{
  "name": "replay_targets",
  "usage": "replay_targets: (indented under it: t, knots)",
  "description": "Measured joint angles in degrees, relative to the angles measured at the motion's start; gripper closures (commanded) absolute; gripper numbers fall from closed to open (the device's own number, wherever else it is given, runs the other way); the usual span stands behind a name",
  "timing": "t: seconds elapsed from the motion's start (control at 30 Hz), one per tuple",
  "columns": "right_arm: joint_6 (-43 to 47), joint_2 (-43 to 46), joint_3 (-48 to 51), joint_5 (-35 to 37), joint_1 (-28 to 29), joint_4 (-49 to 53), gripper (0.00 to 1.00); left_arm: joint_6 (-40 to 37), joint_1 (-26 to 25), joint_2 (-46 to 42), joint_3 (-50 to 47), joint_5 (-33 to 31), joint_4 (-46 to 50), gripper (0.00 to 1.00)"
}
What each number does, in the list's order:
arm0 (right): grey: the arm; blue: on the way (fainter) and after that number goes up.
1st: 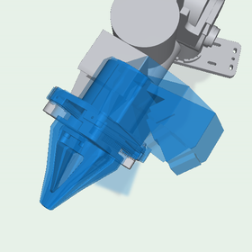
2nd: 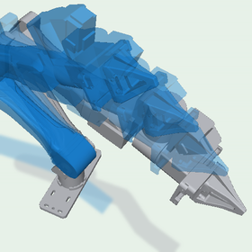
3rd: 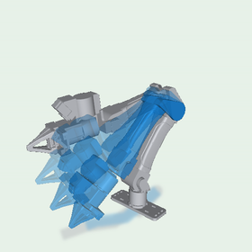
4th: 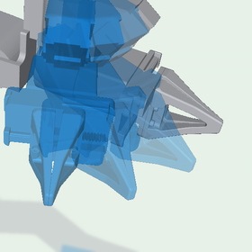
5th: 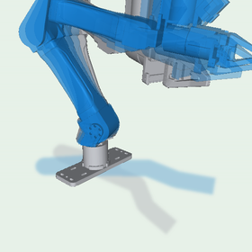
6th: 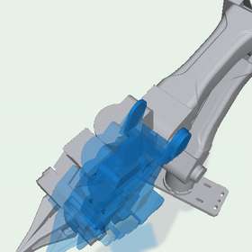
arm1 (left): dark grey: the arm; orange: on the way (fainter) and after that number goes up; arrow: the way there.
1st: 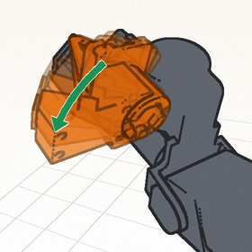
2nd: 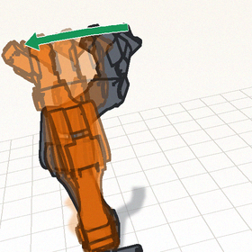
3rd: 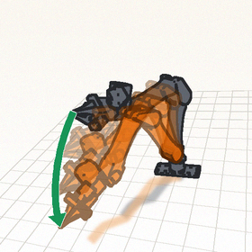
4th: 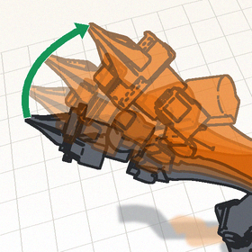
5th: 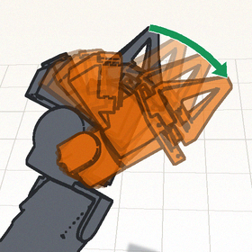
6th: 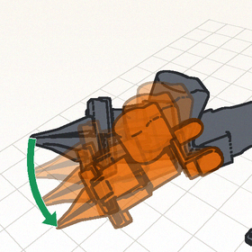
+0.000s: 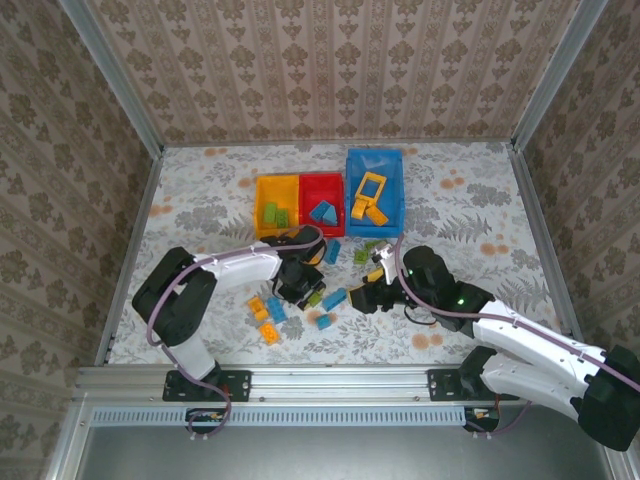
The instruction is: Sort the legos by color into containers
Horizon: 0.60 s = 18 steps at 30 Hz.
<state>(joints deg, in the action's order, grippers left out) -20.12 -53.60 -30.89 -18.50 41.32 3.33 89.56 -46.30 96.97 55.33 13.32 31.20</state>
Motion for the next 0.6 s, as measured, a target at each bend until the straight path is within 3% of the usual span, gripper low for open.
replay_targets:
  t: [0.23,0.43,0.6]
  knots:
    - [0.8,0.0,0.0,0.0,0.6,-1.4,0.29,-7.3,2.6,-3.5,6.6,-7.1,8.9,0.73]
    - [4.5,-4.6,-2.2,1.8,4.3,-5.9,0.28,-21.9,11.0,-7.8,18.1,-14.5,14.9,0.73]
    - [6.2,-11.6,-6.2,6.9,5.6,-11.0,0.28,-34.7,17.5,-3.8,25.2,-17.0,16.2,0.73]
